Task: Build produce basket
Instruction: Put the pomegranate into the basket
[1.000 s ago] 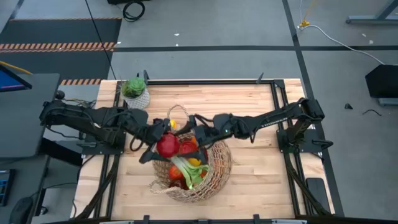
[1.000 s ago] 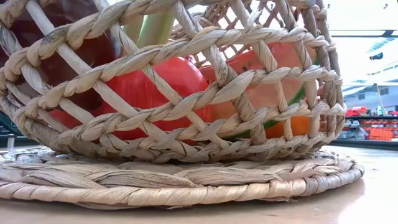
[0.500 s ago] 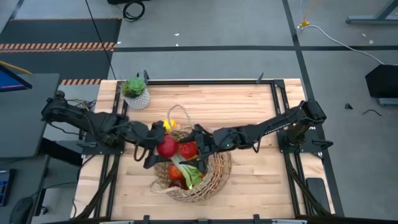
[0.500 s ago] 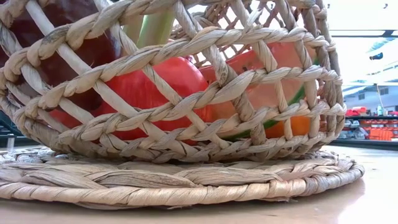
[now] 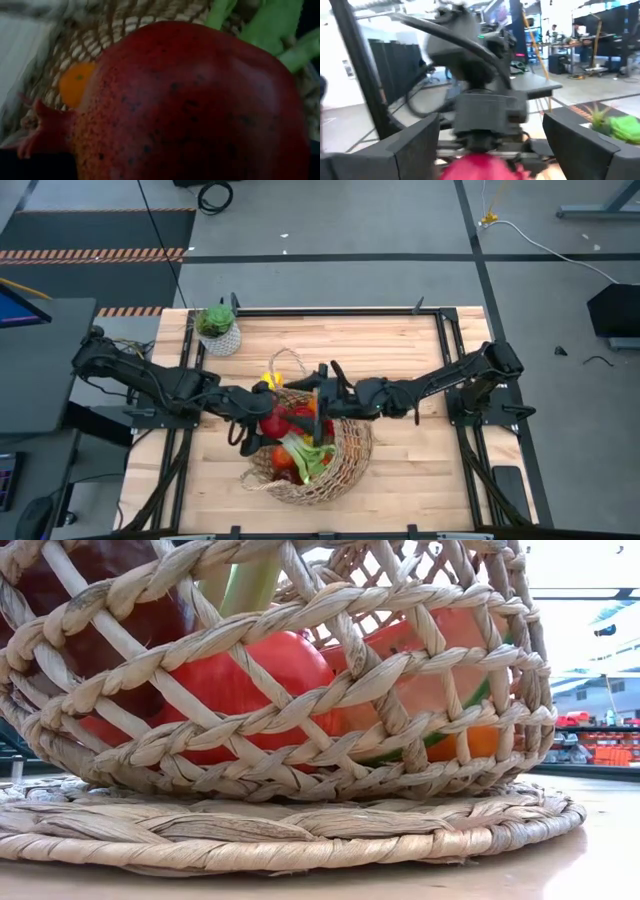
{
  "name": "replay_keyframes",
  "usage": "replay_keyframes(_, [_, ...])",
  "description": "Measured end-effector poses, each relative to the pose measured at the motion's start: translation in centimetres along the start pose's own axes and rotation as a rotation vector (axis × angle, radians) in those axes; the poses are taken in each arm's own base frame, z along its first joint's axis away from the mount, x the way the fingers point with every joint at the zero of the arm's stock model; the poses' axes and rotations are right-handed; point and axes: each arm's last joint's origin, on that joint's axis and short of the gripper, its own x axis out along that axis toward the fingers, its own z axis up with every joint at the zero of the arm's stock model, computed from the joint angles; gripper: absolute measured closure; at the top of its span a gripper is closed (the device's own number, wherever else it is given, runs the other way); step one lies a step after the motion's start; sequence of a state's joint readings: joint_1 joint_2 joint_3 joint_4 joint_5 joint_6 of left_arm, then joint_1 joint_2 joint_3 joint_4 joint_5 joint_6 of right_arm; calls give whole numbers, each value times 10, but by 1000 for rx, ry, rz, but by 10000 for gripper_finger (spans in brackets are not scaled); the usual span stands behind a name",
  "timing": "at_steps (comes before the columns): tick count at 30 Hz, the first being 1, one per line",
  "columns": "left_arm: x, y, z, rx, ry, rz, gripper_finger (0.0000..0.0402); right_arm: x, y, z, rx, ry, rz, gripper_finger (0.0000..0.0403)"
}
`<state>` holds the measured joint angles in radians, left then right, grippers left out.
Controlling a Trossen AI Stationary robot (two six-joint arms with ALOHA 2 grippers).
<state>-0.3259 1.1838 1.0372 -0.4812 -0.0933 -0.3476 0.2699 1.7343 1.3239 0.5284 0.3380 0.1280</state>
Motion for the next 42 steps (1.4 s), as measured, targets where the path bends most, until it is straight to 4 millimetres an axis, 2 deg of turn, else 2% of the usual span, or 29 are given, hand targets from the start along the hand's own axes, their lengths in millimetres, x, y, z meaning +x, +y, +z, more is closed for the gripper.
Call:
replay_keyframes(3, [4,0,0,2,1,4,12,7,-7,-8,37,-2,1,48])
replay_keyframes(5, [5,0,2,-1,-14,3,12,11,-10,-20,49,47,-7,51])
replay_keyframes(9, [5,1,1,4,-4,3,12,16,-5,-43,57,131,11,54])
replay_keyframes(12, [4,1,1,20,-7,-1,12,15,2,-52,35,178,19,54])
replay_keyframes(18, [0,0,6,58,-20,3,12,10,10,-56,-23,211,-17,54])
replay_keyframes(22, [-7,-7,14,76,-57,-18,12,10,10,-53,-36,192,-43,54])
replay_keyframes(26, [-8,-13,13,104,-56,-26,12,10,10,-54,-44,186,-50,54])
replay_keyframes(30, [-9,-10,12,25,-32,-11,12,10,10,-56,-39,183,-50,54])
replay_keyframes(36, [-10,-2,7,-65,36,33,12,4,12,-71,-110,325,-90,55])
replay_keyframes(40, [-18,-5,19,-84,-54,9,12,-4,20,-90,-193,435,-123,55])
replay_keyframes(42, [-17,-6,15,-76,-14,16,12,-7,26,-83,-183,402,-121,55])
